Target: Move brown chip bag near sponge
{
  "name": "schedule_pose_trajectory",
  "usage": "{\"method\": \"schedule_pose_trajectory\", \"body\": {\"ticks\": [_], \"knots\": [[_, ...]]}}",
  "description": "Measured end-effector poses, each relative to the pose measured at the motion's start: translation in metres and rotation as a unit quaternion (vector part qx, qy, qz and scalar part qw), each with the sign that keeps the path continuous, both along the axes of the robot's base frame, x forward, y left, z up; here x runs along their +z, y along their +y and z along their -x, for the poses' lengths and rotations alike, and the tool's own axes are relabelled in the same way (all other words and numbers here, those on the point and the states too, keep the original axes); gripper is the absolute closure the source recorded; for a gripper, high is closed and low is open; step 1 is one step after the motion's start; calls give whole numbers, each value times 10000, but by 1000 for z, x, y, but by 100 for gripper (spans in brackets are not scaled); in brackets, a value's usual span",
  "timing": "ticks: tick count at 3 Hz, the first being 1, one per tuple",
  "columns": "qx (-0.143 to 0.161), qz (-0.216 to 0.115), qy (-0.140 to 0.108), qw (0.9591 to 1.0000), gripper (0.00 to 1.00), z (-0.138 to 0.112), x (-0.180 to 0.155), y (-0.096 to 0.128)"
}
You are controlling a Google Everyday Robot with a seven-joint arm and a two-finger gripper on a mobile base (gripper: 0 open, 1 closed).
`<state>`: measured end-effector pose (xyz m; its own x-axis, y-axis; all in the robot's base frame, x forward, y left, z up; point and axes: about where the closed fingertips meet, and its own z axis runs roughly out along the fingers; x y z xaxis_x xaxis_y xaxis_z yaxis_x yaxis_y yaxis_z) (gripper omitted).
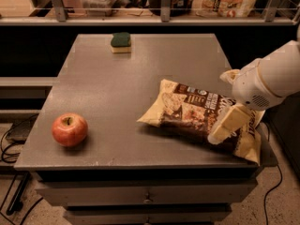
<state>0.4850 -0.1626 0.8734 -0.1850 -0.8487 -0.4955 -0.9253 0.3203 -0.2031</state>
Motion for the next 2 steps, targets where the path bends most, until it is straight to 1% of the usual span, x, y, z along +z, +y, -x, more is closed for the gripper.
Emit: {"method": "schedule_pose_trajectory", "body": {"ticks": [1,2], "knots": [[-68,22,186,9998,17,-8,-21,7],[-17,89,188,9998,49,-15,-20,16]]}}
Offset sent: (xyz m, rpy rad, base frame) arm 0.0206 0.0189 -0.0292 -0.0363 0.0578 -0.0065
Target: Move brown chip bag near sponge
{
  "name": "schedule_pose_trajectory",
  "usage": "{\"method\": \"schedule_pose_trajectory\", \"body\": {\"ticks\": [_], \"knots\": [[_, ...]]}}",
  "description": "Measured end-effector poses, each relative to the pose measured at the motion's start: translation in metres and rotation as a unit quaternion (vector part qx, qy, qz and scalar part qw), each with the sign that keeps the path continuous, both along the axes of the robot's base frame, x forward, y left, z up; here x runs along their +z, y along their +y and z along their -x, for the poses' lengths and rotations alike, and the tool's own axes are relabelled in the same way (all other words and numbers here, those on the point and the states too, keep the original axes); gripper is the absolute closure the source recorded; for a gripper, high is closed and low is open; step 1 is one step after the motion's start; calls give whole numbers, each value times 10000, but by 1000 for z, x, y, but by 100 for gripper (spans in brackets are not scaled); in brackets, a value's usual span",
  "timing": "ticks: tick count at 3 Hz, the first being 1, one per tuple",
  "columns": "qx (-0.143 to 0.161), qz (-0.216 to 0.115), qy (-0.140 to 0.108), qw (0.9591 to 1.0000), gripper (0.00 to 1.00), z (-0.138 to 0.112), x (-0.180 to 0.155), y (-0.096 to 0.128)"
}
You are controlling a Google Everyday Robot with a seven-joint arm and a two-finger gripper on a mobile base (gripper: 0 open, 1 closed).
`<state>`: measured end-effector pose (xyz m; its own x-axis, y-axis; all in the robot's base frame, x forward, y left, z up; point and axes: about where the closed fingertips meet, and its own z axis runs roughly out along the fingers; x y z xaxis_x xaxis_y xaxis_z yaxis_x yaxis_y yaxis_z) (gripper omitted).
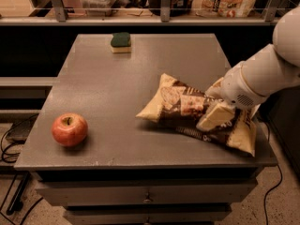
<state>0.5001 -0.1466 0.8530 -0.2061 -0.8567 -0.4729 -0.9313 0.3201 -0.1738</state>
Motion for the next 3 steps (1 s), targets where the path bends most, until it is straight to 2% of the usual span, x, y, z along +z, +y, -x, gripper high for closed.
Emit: {"method": "schedule_pose_trajectory", "body": {"ticks": [1,2,3], "knots": [[80,-33,-138,9999,72,-4,14,6],[78,-245,-368,9990,95,-20,43,11],[-18,-314,-647,9974,100,-50,80,17]]}}
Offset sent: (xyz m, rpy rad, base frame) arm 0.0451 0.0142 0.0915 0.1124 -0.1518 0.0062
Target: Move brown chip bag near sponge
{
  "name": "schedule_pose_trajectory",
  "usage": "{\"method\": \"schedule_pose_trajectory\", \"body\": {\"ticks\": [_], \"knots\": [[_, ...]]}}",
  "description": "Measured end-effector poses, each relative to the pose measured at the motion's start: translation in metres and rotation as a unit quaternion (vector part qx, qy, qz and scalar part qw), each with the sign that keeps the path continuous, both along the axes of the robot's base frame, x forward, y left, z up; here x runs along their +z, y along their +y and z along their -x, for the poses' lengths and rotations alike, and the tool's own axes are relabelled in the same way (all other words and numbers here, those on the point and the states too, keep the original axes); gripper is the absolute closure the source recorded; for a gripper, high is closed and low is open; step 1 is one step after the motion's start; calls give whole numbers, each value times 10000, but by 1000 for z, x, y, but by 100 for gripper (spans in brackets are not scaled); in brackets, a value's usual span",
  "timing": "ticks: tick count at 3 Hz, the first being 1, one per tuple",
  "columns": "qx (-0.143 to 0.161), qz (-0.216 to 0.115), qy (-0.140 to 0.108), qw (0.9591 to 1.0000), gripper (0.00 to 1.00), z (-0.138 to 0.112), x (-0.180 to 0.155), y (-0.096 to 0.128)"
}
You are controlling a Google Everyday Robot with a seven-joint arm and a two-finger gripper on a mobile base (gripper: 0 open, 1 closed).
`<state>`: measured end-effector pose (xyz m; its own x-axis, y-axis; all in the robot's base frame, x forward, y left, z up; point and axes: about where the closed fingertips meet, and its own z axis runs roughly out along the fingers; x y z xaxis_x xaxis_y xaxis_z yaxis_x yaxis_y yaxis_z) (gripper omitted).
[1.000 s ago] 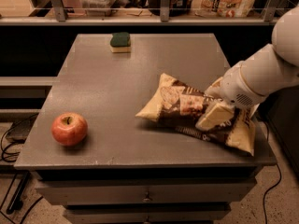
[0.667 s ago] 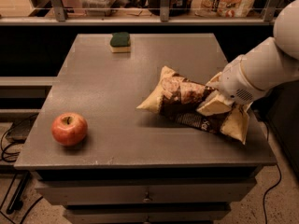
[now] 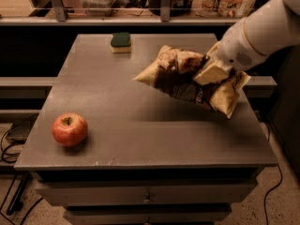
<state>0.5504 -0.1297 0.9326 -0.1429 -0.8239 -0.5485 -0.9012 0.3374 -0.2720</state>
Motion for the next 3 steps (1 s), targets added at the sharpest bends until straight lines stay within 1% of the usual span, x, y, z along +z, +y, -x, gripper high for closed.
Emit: {"method": "schedule_pose_trajectory", "body": {"ticks": [1,2,3], "knots": [[-217,-175,-364,9989,100,-41,44,4],[-211,-168,-349,9990,100,-40,42,5],[-534,-295,-437,9972,100,-52,37,4]]}}
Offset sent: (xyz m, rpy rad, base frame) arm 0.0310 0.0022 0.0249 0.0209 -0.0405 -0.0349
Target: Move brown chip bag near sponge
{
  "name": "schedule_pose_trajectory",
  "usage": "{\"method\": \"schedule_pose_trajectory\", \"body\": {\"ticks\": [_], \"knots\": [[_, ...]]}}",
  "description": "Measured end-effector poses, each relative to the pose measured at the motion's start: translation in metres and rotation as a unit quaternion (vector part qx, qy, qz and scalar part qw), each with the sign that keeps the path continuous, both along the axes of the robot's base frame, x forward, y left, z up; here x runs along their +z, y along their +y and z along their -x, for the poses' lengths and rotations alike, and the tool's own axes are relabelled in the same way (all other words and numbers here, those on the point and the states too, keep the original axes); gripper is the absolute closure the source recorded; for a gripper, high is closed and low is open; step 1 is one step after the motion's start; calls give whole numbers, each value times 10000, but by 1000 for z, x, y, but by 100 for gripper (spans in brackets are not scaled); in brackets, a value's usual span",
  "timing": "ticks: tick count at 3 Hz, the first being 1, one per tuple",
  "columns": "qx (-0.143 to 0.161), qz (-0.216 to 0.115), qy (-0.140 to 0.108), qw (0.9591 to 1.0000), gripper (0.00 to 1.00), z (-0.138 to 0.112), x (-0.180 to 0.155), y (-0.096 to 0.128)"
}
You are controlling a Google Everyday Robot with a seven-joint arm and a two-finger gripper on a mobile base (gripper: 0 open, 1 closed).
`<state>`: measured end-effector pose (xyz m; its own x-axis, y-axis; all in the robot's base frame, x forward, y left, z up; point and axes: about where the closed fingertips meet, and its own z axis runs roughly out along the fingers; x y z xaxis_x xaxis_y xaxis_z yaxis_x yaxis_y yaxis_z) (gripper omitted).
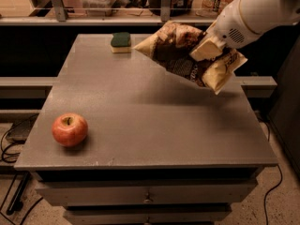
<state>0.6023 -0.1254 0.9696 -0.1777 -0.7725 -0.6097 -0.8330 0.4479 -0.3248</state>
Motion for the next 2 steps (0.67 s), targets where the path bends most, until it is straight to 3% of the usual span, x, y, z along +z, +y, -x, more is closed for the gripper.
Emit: {"method": "schedule_pose_trajectory", "body": {"ticks": [1,2], "knots": [[-679,-323,-194,9970,100,-43,-6,-1],[-1390,-557,-414,9879,100,-94,-11,-6]]}}
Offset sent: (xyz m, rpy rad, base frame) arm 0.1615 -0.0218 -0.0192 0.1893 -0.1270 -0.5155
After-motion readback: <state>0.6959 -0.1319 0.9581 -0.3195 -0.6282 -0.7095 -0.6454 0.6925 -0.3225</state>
